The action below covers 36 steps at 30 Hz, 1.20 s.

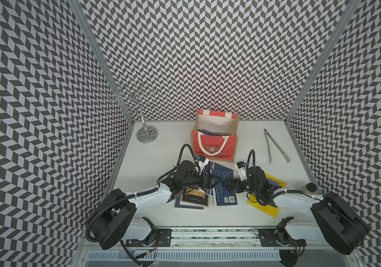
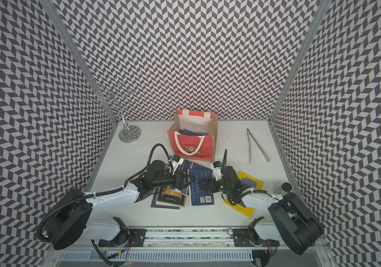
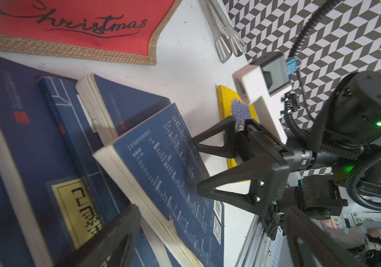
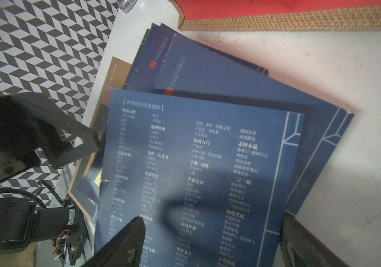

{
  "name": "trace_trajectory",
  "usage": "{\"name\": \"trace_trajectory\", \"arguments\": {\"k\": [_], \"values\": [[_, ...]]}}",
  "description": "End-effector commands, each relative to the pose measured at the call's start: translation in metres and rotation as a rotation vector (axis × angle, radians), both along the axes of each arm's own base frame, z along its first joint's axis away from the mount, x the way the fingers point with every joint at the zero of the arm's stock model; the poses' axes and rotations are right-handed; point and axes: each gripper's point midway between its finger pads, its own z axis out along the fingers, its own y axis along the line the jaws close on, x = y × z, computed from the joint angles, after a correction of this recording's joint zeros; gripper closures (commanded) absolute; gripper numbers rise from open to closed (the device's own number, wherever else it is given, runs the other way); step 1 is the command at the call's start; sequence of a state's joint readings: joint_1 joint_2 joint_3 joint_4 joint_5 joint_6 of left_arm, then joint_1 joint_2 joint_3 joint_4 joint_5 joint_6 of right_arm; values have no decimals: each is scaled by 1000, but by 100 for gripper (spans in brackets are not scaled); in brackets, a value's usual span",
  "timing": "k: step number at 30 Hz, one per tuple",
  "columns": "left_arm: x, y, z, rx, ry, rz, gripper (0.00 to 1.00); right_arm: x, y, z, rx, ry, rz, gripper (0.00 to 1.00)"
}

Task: Put the books into the canvas bag
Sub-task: Pick up the book from the book.

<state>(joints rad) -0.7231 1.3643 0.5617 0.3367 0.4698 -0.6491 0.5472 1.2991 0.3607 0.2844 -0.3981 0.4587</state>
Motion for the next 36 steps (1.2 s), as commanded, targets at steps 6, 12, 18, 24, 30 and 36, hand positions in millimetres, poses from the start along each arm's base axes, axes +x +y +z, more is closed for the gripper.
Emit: {"name": "trace_trajectory", "arguments": {"k": [6, 12, 18, 24, 30, 36], "values": [[15, 3, -14, 25, 41, 39, 5, 4, 8, 18, 34, -93, 41, 11], [21, 9, -16, 20, 40, 53, 5, 3, 14, 19, 47, -99, 71, 11], [24, 5, -22, 38, 52, 28, 7, 1, 22, 26, 67, -124, 116, 12], [24, 0, -26, 41, 63, 2, 14, -4, 29, 21, 68, -113, 152, 12], [27, -1, -30, 59, 60, 2, 26, -10, 37, 18, 70, -106, 191, 12], [35, -1, -36, 86, 53, 20, 35, -17, 43, 11, 66, -88, 221, 12]]}}
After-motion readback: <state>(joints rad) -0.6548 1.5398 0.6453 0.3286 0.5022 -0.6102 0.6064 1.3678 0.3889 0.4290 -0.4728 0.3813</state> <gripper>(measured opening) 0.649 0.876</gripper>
